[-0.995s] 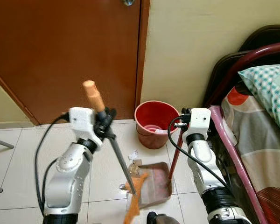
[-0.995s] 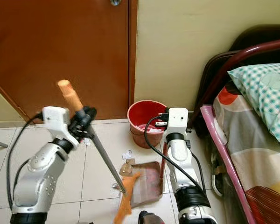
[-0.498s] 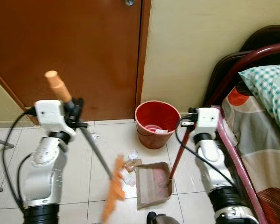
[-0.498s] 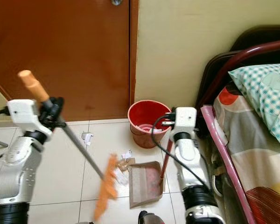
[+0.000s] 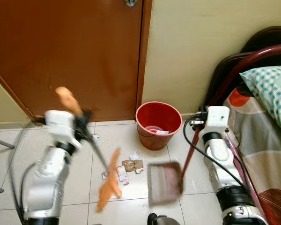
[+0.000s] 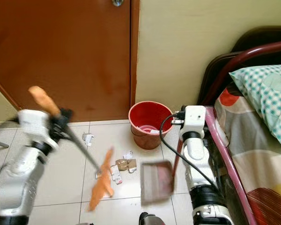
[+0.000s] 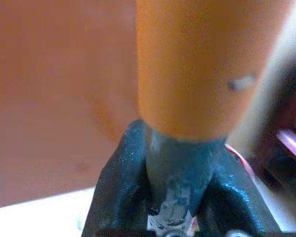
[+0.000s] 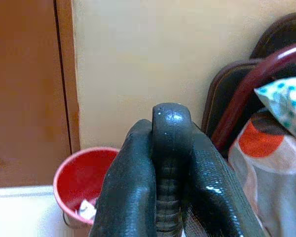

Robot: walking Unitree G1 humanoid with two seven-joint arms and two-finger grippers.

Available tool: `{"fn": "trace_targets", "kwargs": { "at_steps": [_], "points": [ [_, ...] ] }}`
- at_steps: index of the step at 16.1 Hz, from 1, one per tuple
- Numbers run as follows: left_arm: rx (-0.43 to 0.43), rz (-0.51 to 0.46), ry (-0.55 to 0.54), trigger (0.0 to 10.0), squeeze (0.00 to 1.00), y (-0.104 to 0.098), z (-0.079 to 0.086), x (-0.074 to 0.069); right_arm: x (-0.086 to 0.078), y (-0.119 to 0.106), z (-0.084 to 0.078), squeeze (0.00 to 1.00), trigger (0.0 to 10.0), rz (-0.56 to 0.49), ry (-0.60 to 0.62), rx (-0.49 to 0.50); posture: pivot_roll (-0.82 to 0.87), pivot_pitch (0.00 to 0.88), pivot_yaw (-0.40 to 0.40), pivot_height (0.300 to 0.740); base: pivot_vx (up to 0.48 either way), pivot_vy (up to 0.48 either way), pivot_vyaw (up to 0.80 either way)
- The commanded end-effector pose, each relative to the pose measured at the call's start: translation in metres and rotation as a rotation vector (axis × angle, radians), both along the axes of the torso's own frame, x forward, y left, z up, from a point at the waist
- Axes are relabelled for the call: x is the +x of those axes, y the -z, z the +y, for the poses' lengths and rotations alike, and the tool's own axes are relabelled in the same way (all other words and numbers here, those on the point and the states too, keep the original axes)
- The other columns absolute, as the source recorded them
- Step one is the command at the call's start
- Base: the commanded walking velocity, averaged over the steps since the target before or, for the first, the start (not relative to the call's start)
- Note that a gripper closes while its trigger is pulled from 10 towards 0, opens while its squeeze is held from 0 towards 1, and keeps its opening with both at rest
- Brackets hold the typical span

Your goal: Sweep floor

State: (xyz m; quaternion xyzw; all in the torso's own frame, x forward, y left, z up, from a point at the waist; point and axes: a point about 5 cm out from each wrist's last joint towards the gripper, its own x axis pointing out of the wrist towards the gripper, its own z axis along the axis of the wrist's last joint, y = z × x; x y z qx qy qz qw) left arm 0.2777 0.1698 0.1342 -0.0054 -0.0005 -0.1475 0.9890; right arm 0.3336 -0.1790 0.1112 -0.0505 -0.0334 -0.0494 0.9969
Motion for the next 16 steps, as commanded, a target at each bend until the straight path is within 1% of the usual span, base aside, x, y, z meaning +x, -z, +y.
{"fn": "trace_targets", "kwargs": {
  "at_steps": [1,2,5,6,7,8,9,10,11,12,13,14,16],
  "points": [
    [-0.032,0.088,0.143,10.0,0.00,0.014,-0.021,-0.009,-0.002,0.002,0.005,0.00,10.0,-0.001,-0.001,-0.002,0.09,0.173,-0.038,0.740,0.000,0.000,0.00],
    [-0.027,0.115,0.252,10.0,0.00,0.018,-0.035,-0.017,-0.003,0.006,0.011,0.00,10.0,0.009,-0.010,-0.005,0.09,0.173,-0.038,0.740,0.000,0.000,0.00],
    [-0.050,0.136,0.347,10.0,0.00,0.018,-0.047,-0.023,-0.004,0.011,0.016,0.00,10.0,0.018,-0.016,-0.006,0.09,0.175,-0.034,0.740,0.000,0.000,0.00],
    [-0.070,0.133,0.363,10.0,0.00,0.016,-0.051,-0.023,-0.004,0.011,0.017,0.00,10.0,0.020,-0.016,-0.006,0.09,0.175,-0.034,0.740,0.000,0.000,0.00],
    [-0.125,0.117,0.365,10.0,0.00,0.009,-0.056,-0.021,-0.003,0.011,0.020,0.00,10.0,0.021,-0.017,-0.004,0.09,0.176,-0.033,0.740,0.000,0.000,0.00],
    [-0.185,0.089,0.342,10.0,0.00,0.001,-0.058,-0.017,-0.002,0.011,0.023,0.00,10.0,0.023,-0.022,0.001,0.09,0.175,-0.033,0.740,0.000,0.000,0.00],
    [-0.229,0.052,0.294,10.0,0.00,-0.006,-0.057,-0.011,-0.001,0.011,0.027,0.00,10.0,0.024,-0.031,0.009,0.09,0.175,-0.033,0.740,0.000,0.000,0.00],
    [-0.271,-0.003,0.185,10.0,0.00,-0.015,-0.046,0.000,0.000,0.010,0.031,0.00,10.0,0.023,-0.044,0.020,0.09,0.175,-0.033,0.740,0.000,0.000,0.00],
    [-0.304,-0.040,0.096,10.0,0.00,-0.022,-0.035,0.007,0.000,0.010,0.034,0.00,10.0,0.022,-0.052,0.023,0.09,0.175,-0.033,0.740,0.000,0.000,0.00],
    [-0.350,-0.073,-0.003,10.0,0.00,-0.028,-0.019,0.014,0.000,0.011,0.036,0.00,10.0,0.024,-0.062,0.029,0.09,0.176,-0.036,0.740,0.000,0.000,0.00],
    [-0.366,-0.114,-0.117,10.0,0.00,-0.036,0.004,0.021,0.000,0.011,0.038,0.00,10.0,0.026,-0.071,0.032,0.09,0.176,-0.036,0.740,0.000,0.000,0.00],
    [-0.362,-0.125,-0.147,10.0,0.00,-0.038,0.012,0.022,0.000,0.012,0.037,0.00,10.0,0.028,-0.071,0.031,0.09,0.176,-0.036,0.740,0.000,0.000,0.00],
    [-0.320,-0.149,-0.209,10.0,0.00,-0.041,0.030,0.025,-0.001,0.013,0.034,0.00,10.0,0.032,-0.066,0.026,0.09,0.177,-0.040,0.740,0.000,0.000,0.00]
  ]
}}
